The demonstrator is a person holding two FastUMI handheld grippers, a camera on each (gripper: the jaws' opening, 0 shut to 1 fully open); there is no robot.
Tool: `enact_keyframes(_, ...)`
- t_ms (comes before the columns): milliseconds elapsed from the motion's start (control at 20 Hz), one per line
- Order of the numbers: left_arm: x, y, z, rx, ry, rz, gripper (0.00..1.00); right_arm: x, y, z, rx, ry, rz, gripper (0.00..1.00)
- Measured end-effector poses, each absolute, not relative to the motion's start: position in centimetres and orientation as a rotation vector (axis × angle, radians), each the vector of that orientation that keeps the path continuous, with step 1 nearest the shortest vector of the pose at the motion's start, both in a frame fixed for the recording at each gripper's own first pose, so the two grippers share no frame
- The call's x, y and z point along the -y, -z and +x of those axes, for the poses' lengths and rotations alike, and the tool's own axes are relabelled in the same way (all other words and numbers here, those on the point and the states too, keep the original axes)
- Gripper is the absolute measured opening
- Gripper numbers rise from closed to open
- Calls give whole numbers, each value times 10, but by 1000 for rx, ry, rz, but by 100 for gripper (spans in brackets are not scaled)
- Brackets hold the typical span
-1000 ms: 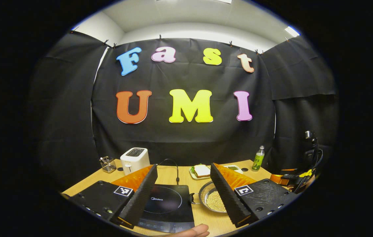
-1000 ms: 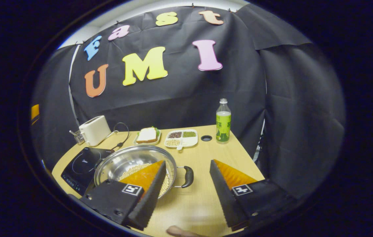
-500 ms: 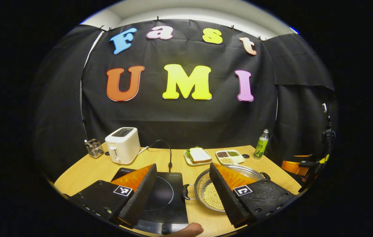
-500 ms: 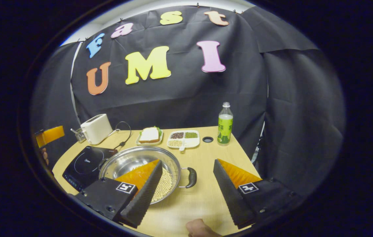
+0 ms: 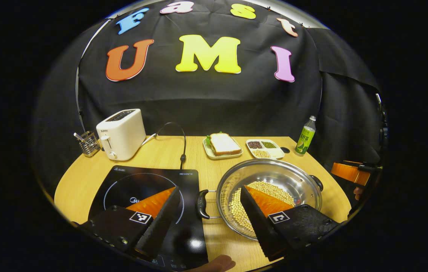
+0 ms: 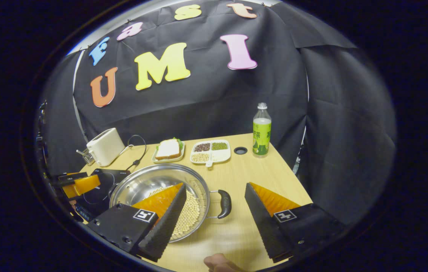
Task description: First push the handle of the pot to place it horizontally, then grasp the pot with both hands and set it on the induction cooktop.
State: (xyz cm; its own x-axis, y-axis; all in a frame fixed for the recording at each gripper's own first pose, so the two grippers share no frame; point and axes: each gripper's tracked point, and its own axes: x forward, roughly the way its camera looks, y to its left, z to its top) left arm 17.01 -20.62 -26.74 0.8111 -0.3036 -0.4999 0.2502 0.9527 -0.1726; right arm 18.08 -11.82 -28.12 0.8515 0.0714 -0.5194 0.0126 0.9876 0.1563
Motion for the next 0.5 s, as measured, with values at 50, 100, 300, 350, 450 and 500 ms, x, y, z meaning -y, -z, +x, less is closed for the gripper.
enact_keyframes(50,208,275,174,-570,295,-99,96,120,289,183,-571,-25,160,98)
enact_keyframes(100,211,283,176,-590,297,-98,96,122,296,185,-588,-15,164,98)
enact_keyframes(300,217,310,182,-649,312,-78,95,121,325,194,-652,-24,200,97)
enact_keyframes(350,219,316,183,-661,309,-73,95,121,332,195,-666,-25,206,94)
enact_keyframes(450,218,325,187,-682,300,-75,95,118,341,199,-680,-41,212,96)
enact_keyframes(500,219,328,187,-701,305,-85,95,116,346,200,-689,-48,212,92)
